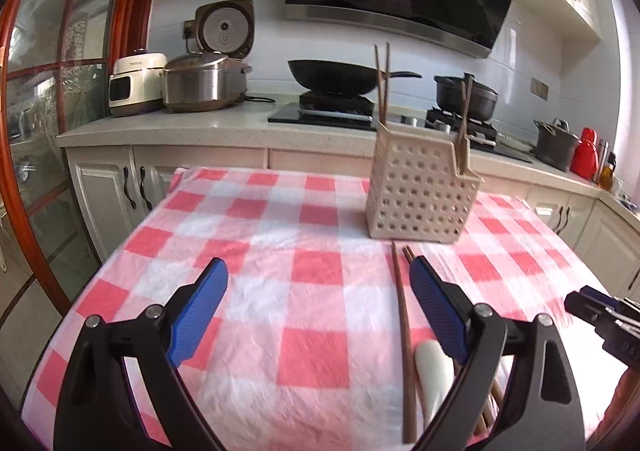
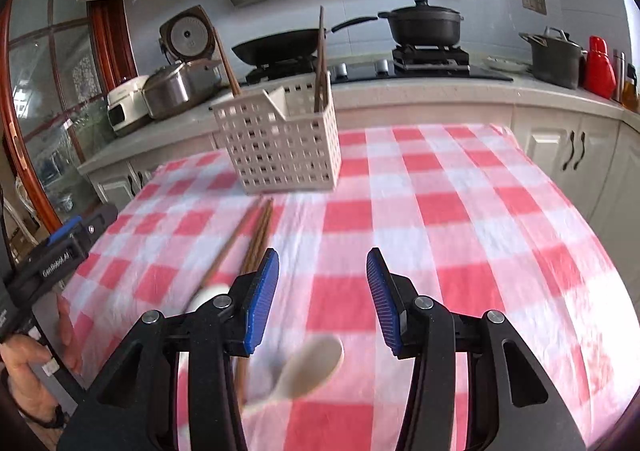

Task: Organize utensils
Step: 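Lower the left tool around a white ceramic spoon while the right tool lowers onto another spoon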

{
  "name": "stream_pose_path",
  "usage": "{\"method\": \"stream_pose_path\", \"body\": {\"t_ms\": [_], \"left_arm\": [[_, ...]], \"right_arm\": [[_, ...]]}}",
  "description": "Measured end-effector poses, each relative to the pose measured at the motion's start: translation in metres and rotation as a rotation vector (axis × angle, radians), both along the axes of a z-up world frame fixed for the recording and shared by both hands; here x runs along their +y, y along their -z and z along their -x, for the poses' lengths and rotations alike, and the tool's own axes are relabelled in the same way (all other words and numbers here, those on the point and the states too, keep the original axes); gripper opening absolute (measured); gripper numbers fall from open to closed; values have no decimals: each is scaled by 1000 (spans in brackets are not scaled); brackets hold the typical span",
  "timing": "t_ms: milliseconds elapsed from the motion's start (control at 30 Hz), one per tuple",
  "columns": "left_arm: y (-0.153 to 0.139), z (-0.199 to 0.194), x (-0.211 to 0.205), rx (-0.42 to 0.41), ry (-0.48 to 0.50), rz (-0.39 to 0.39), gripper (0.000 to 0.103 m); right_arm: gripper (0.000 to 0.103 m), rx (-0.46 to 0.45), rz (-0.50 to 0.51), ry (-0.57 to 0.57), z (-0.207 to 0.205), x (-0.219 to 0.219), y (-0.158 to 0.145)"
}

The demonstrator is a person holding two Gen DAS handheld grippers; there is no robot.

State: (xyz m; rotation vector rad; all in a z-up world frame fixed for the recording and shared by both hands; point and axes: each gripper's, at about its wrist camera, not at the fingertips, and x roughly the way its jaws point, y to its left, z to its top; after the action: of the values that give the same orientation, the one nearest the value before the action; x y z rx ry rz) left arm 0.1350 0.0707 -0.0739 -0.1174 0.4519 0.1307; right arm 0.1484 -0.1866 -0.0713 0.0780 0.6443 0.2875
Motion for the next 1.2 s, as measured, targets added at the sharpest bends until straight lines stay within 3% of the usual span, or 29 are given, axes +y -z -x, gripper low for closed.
{"method": "stream_pose_path", "body": {"t_ms": [233, 500, 700, 767, 867, 1000, 1200], "left_arm": [[16, 14, -43, 45, 128, -43, 89], [44, 15, -92, 130, 272, -105, 64], [48, 12, -91, 151, 286, -60, 54], [49, 9, -91, 165, 301, -50, 42], [54, 7, -95, 186, 322, -60, 34], [55, 6, -93, 190, 317, -52, 34], [56, 2, -93, 204, 324, -33, 34]], "right_arm": [[45, 107, 11, 6, 17, -8, 39], [45, 134, -9, -33, 18, 2, 42], [45, 152, -31, -32, 13, 2, 43], [45, 150, -28, -44, 12, 8, 43], [44, 157, -11, -61, 11, 16, 46], [44, 172, -19, -45, 9, 11, 48], [29, 181, -12, -61, 8, 10, 51]]}}
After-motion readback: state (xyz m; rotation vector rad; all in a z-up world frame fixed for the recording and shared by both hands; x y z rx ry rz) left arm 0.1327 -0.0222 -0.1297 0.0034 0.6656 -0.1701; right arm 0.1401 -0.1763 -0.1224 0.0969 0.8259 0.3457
